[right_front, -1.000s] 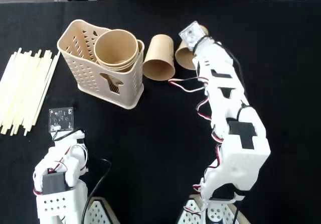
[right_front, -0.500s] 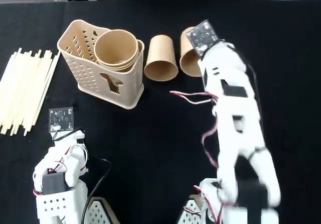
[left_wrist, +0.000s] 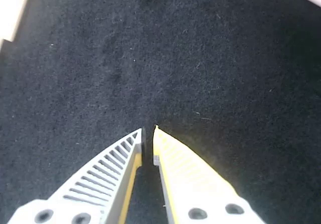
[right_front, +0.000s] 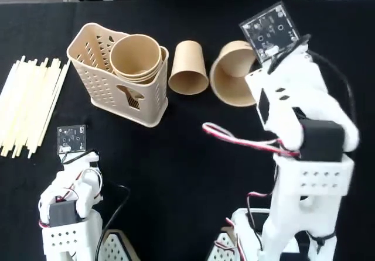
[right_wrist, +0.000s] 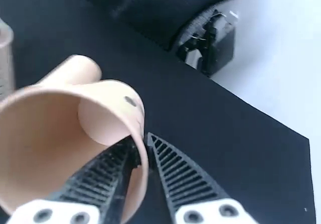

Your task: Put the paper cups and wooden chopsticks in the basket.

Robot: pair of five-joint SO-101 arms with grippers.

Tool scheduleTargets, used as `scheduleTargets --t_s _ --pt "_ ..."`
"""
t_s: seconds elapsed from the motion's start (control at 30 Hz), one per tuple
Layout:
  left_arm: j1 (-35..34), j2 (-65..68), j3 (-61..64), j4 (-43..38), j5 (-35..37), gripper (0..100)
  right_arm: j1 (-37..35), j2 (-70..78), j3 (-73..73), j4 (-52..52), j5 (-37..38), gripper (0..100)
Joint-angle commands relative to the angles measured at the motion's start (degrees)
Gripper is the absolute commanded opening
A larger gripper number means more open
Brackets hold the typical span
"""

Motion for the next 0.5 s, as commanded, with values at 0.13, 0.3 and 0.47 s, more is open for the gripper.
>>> scheduleTargets --t_s 0.13,0.3,0.47 --pt "0.0 -0.1 1.1 0.0 -0.1 5 -8.4 11.0 -33.6 15.4 -4.5 1.2" --pt "0.0 -0.1 1.1 0.0 -0.1 5 -15.3 19.6 -48.8 19.4 -5.5 1.2" --pt "0.0 -0.1 1.1 0.0 -0.1 5 -22.4 25.9 -57.5 19.6 -7.4 1.2"
